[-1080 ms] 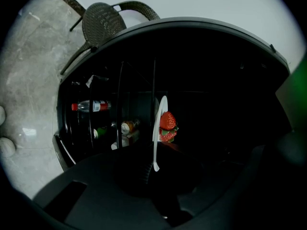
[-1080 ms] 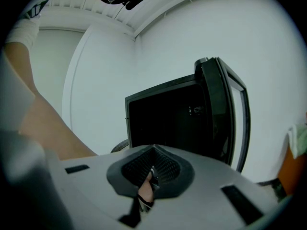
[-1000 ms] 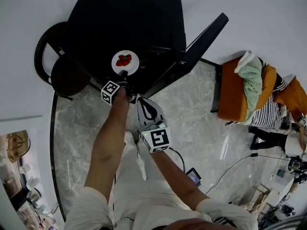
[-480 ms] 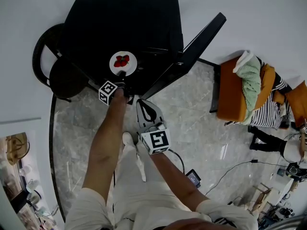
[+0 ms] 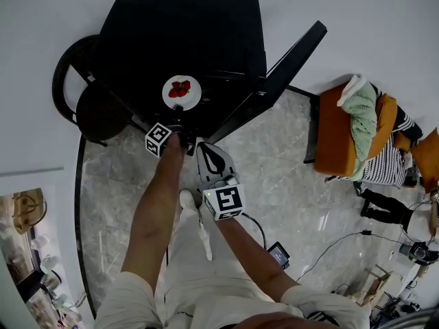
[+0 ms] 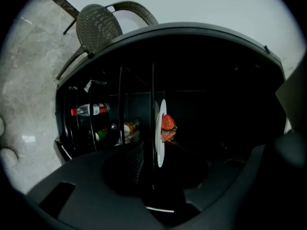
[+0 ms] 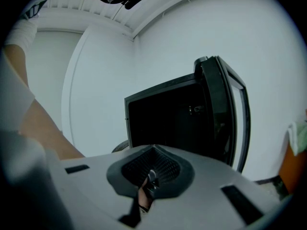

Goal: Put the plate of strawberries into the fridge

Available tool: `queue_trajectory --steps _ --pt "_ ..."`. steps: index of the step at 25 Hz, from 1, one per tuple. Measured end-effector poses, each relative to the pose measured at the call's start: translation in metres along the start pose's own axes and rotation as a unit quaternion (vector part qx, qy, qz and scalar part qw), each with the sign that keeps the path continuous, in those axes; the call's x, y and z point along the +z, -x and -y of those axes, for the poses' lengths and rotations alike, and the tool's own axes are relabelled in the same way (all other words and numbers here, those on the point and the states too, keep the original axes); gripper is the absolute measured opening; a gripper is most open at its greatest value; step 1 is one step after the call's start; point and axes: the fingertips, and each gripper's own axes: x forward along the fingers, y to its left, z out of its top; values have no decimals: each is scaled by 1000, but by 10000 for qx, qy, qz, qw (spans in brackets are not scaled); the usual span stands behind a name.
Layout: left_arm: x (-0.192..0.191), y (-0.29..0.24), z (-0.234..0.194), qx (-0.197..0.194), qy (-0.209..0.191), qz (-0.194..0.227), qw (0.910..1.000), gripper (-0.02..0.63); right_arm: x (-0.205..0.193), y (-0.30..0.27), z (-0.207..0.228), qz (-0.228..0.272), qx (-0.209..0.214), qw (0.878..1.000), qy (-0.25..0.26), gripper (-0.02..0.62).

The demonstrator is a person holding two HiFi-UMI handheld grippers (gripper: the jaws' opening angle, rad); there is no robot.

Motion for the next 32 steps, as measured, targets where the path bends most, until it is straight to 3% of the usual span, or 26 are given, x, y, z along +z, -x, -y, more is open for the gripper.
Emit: queue_trajectory --steps 16,24,32 --pt "-24 46 41 -234 -105 -362 9990 110 41 9 7 109 -95 9999 -65 12" --pt "-40 77 87 -531 -79 -517 9972 32 72 19 3 216 17 9998 -6 12" --pt "-44 118 136 -779 -19 -549 9954 3 99 33 -7 209 92 9997 25 12"
